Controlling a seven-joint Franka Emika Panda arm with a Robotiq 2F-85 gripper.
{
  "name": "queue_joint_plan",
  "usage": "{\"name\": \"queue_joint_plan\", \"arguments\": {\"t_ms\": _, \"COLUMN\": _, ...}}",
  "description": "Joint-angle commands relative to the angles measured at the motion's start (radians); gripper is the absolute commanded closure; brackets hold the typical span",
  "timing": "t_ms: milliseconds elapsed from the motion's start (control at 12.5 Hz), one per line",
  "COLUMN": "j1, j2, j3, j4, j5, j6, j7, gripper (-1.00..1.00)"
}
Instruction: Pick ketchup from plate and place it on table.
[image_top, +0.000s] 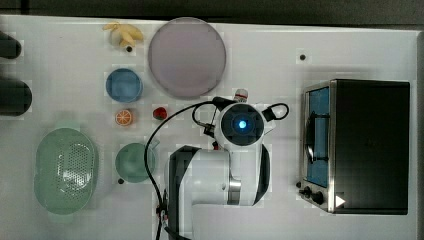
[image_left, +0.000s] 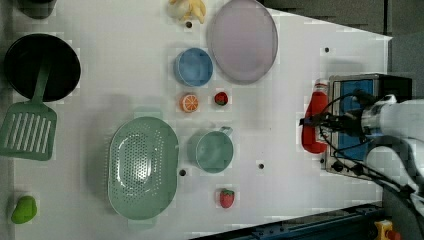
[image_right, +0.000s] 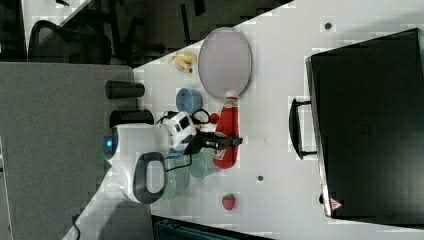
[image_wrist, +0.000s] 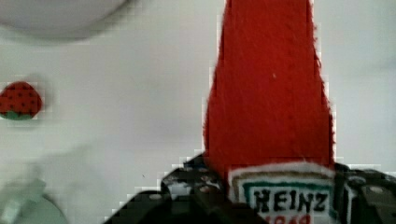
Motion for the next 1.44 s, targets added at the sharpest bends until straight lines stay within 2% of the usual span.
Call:
{"name": "queue_joint_plan", "arguments": {"t_ms": 80, "j1": 0.001, "j2": 0.045, "j3": -0.008, "j4": 0.0, "j5": 0.01, "j6": 0.058, "j7": -0.027, "gripper": -0.18}}
{"name": "queue_joint_plan", "arguments": {"t_ms": 320, "j1": 0.001, "j2": 0.143, "j3": -0.005, "j4": 0.0, "j5": 0.01, "j6": 0.119, "j7": -0.027, "gripper": -0.23}}
{"name": "queue_joint_plan", "arguments": {"t_ms": 560, "j1": 0.001, "j2": 0.176, "j3": 0.001, "j4": 0.001, "j5": 0.01, "j6": 0.179, "j7": -0.027, "gripper": -0.86}}
{"name": "queue_joint_plan", "arguments": {"t_ms": 640, "j1": 0.001, "j2": 0.163, "j3": 0.002, "j4": 0.004, "j5": 0.01, "j6": 0.176, "j7": -0.026, "gripper": -1.0}}
{"name": "queue_joint_plan", "arguments": {"t_ms": 880, "j1": 0.003, "j2": 0.076, "j3": 0.004, "j4": 0.015, "j5": 0.01, "j6": 0.156, "j7": -0.005, "gripper": -1.0}}
{"name": "queue_joint_plan", "arguments": {"t_ms": 1120, "j1": 0.002, "j2": -0.063, "j3": 0.003, "j4": 0.066, "j5": 0.01, "j6": 0.085, "j7": 0.135, "gripper": -1.0}}
{"name": "queue_joint_plan", "arguments": {"t_ms": 1440, "j1": 0.003, "j2": -0.2, "j3": 0.007, "j4": 0.217, "j5": 0.01, "j6": -0.279, "j7": 0.429, "gripper": -1.0}}
